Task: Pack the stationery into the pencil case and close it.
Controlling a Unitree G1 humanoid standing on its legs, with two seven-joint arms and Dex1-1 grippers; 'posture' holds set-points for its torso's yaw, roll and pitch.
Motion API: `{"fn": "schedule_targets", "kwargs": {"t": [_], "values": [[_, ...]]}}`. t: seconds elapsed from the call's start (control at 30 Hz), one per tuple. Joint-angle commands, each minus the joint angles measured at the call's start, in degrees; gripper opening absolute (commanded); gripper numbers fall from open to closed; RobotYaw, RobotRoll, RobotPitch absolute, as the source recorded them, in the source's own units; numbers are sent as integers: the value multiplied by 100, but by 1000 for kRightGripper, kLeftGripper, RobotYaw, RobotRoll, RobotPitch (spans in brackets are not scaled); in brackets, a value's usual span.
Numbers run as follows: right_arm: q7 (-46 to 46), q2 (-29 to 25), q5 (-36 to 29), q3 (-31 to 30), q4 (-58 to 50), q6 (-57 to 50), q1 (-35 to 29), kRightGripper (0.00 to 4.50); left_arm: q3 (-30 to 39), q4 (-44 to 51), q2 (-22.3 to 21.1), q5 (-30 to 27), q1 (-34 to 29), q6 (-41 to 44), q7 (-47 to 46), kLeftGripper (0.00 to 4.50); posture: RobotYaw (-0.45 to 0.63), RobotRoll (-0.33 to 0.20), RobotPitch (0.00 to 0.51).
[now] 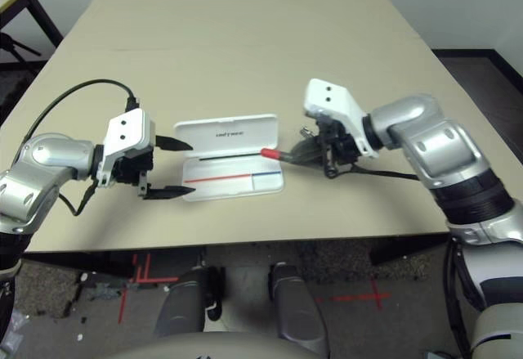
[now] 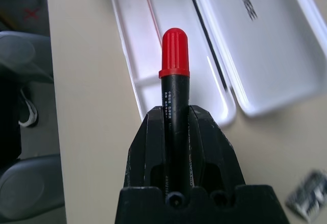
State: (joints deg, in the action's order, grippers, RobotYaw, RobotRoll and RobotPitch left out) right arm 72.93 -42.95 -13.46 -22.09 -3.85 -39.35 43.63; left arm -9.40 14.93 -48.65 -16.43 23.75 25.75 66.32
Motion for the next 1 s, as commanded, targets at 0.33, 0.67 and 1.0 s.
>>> {"fn": "schedule_targets", "kwargs": {"t": [0.33,0.67,1.0], "values": [[-396,1200,836,-708,545,822,341,425,71,268,-60,-9,-267,151,-125,4500,-40,0,135],[-453,1563,1448,-792,1260,1727,468,425,87,347,-51,-9,-353,212,-225,4500,-29,0,133],[-279,1604,1390,-606,1180,1801,329,2603,82,251,-53,31,-326,164,-257,4500,-31,0,123]]}}
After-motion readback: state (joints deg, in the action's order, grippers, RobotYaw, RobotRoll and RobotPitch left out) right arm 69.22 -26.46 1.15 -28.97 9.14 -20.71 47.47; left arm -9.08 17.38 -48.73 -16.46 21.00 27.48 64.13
